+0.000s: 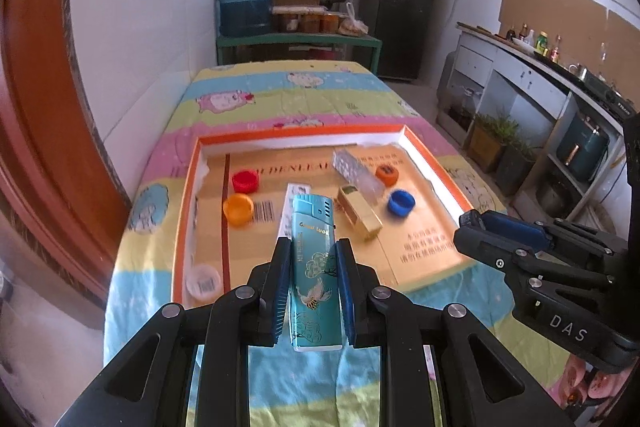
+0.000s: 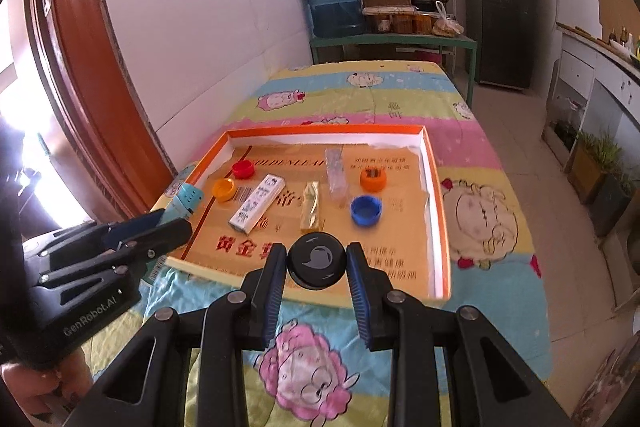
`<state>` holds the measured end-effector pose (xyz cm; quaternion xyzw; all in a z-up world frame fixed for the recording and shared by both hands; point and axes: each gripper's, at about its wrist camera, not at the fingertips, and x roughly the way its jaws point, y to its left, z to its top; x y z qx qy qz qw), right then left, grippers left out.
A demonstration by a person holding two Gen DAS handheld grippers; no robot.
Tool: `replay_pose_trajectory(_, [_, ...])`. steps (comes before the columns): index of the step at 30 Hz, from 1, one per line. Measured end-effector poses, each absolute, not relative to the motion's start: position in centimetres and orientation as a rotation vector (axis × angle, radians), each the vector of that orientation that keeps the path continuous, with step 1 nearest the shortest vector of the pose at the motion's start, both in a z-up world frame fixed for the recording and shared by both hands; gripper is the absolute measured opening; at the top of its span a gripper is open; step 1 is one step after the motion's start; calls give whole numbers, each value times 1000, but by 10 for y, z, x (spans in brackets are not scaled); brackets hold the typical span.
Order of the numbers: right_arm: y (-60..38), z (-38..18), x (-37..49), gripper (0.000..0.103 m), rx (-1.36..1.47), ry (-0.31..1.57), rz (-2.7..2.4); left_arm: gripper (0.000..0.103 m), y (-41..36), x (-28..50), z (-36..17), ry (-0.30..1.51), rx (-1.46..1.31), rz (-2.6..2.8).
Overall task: Organize rigid objects
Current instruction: 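Carry the teal lighter with the left gripper while the right gripper carries the black cap into the tray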
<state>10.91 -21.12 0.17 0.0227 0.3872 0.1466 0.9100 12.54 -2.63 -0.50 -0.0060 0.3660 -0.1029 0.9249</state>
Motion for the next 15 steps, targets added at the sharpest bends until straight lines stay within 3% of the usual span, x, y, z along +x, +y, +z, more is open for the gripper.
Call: replay_pose_trajectory(15, [-217,4,150,31,22,812,290,22,-31,188,0,770,-9,-228])
